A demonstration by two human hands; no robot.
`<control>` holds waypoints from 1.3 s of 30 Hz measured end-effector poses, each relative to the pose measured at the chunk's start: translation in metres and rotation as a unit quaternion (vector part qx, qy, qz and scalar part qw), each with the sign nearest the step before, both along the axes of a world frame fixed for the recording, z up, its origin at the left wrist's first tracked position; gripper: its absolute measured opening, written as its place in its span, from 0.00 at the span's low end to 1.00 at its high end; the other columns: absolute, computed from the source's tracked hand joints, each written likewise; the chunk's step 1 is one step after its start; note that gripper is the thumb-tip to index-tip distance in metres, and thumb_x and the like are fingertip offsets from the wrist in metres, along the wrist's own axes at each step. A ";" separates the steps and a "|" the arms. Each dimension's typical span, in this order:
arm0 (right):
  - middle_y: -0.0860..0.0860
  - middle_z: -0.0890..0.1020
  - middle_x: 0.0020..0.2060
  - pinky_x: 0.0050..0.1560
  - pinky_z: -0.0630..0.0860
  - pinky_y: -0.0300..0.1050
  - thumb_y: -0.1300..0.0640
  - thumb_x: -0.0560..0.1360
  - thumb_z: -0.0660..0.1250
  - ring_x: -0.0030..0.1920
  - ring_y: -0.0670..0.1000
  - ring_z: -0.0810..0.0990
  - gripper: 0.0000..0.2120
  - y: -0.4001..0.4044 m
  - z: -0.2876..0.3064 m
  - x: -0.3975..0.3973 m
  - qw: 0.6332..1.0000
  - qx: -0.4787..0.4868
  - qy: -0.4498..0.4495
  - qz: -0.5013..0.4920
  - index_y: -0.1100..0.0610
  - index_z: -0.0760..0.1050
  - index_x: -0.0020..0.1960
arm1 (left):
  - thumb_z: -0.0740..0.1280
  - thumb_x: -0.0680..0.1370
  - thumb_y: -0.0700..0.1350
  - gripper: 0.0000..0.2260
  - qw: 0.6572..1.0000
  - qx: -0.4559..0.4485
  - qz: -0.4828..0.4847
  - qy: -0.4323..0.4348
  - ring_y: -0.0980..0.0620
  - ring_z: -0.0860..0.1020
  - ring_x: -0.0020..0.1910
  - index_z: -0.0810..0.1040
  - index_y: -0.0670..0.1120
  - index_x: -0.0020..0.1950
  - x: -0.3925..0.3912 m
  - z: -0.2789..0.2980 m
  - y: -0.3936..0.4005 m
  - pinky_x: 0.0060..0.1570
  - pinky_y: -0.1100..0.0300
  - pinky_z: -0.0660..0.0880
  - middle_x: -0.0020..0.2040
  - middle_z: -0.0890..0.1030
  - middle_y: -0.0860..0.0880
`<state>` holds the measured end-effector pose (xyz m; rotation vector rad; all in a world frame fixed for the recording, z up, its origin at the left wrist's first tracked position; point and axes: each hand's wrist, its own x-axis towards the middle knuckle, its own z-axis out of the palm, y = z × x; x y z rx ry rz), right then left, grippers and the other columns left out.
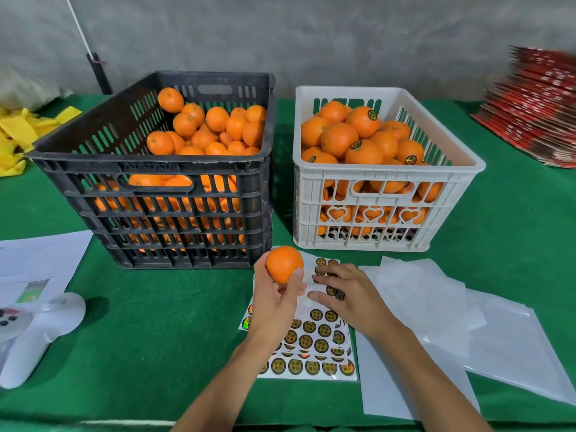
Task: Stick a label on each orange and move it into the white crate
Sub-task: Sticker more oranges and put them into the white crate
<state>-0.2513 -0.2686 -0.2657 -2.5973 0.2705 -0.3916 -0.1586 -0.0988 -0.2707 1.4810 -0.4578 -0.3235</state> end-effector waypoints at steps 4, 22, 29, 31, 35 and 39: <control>0.45 0.82 0.59 0.64 0.71 0.51 0.47 0.77 0.74 0.59 0.49 0.74 0.17 0.006 0.002 0.005 0.998 0.055 -0.027 -0.026 0.53 0.84 0.63 | 0.69 0.80 0.63 0.22 1.000 0.010 -0.004 -0.005 0.53 0.87 0.50 0.63 0.68 0.69 0.000 -0.002 0.001 0.52 0.64 0.79 0.58 0.83 0.44; 0.43 0.81 0.62 0.60 0.73 0.51 0.42 0.75 0.73 0.55 0.46 0.73 0.20 -0.002 0.001 0.002 0.998 0.051 -0.021 -0.016 0.52 0.85 0.61 | 0.66 0.78 0.66 0.27 0.992 0.104 0.024 -0.072 0.52 0.85 0.46 0.63 0.59 0.72 -0.008 0.007 0.004 0.50 0.52 0.83 0.59 0.79 0.51; 0.43 0.83 0.54 0.58 0.73 0.46 0.50 0.76 0.75 0.56 0.49 0.76 0.07 0.001 0.003 0.005 0.984 0.166 -0.054 -0.045 0.50 0.88 0.52 | 0.67 0.79 0.65 0.24 0.991 0.109 0.024 -0.073 0.53 0.86 0.44 0.63 0.61 0.71 -0.006 0.004 0.002 0.47 0.57 0.82 0.58 0.79 0.52; 0.42 0.83 0.52 0.57 0.73 0.43 0.51 0.76 0.76 0.56 0.47 0.76 0.05 0.003 0.003 0.007 0.976 0.200 -0.051 -0.064 0.51 0.89 0.49 | 0.66 0.78 0.66 0.25 0.990 0.114 0.025 -0.076 0.54 0.86 0.45 0.63 0.60 0.71 -0.006 0.004 0.002 0.46 0.61 0.80 0.58 0.79 0.52; 0.41 0.84 0.47 0.56 0.72 0.37 0.53 0.74 0.77 0.55 0.43 0.76 0.04 0.006 0.004 0.013 0.951 0.285 -0.044 -0.109 0.50 0.88 0.41 | 0.66 0.78 0.68 0.26 0.990 0.122 0.025 -0.072 0.53 0.86 0.46 0.63 0.61 0.71 -0.005 0.003 0.002 0.47 0.61 0.79 0.59 0.79 0.53; 0.45 0.86 0.42 0.51 0.78 0.43 0.58 0.76 0.74 0.46 0.45 0.83 0.07 0.009 0.005 0.019 0.912 0.362 -0.085 -0.175 0.51 0.87 0.41 | 0.67 0.77 0.68 0.26 0.988 0.132 0.019 -0.072 0.53 0.86 0.46 0.64 0.62 0.71 -0.005 0.002 0.002 0.49 0.55 0.83 0.60 0.78 0.54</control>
